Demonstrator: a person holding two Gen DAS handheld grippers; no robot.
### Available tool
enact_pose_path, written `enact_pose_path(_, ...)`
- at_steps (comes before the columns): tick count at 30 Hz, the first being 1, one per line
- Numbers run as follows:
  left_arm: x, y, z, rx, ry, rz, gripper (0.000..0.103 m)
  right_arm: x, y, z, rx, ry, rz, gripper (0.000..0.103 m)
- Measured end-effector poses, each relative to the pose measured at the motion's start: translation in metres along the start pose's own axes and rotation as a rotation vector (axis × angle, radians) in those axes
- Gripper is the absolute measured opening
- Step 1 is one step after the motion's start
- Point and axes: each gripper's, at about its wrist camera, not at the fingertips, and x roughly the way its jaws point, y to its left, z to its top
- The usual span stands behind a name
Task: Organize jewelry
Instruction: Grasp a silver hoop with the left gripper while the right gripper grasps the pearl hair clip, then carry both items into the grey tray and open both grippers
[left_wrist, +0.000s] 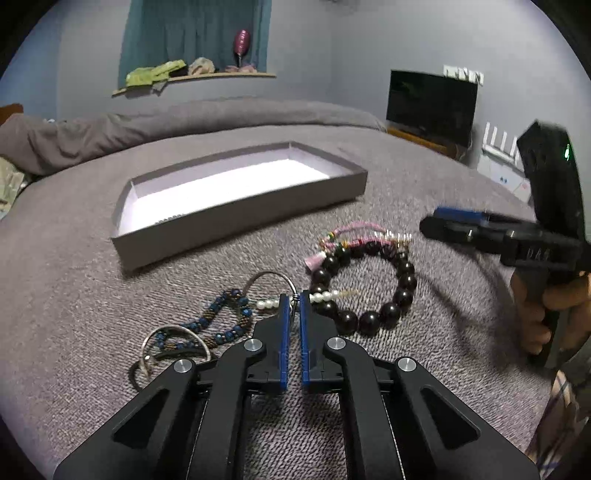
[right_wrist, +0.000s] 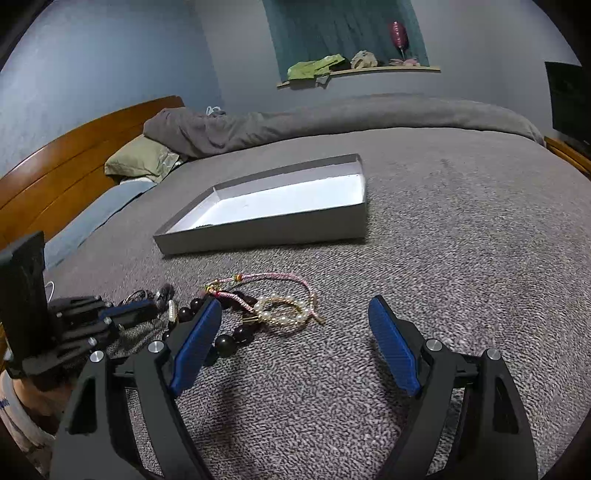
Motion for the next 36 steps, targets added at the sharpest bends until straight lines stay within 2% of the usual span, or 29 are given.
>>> enact_pose_path(1,-0.002,0.001,0.000,-0.006,-0.005,-0.001,0.006,0.001,0.001,0.000,-0.004,0.006,0.001,0.080)
enact_pose_path(3,-0.007,0.004,0.000,-0.015,-0.014,-0.001,0.006,0.005,0.003,-0.002,-0.019,0.021,0.003,0.067)
enact_pose_path(5,-0.009,0.005,-0.001,-0.018,-0.021,0.001,0.006,0.009,0.007,-0.004,-0.035,0.042,0.000,0.062)
enact_pose_path(17,-0.010,0.005,-0.002,-0.033,-0.021,-0.008,0.006,0.022,0.016,-0.002,-0.046,0.071,-0.002,0.061)
enact_pose_path(19,-0.010,0.005,-0.002,-0.034,-0.020,-0.007,0.006,0.026,0.017,-0.002,-0.038,0.082,-0.003,0.058)
enact_pose_path(21,-0.010,0.006,-0.002,-0.035,-0.020,-0.006,0.006,0.030,0.017,-0.002,-0.032,0.090,-0.005,0.048)
enact_pose_path(24,-0.010,0.005,-0.002,-0.033,-0.020,-0.006,0.006,0.031,0.015,-0.002,-0.021,0.092,-0.004,0.042)
enact_pose_path(36,-0.015,0.007,0.000,-0.037,-0.032,-0.010,0.006,0.011,0.010,-0.004,0.011,0.039,0.032,0.040)
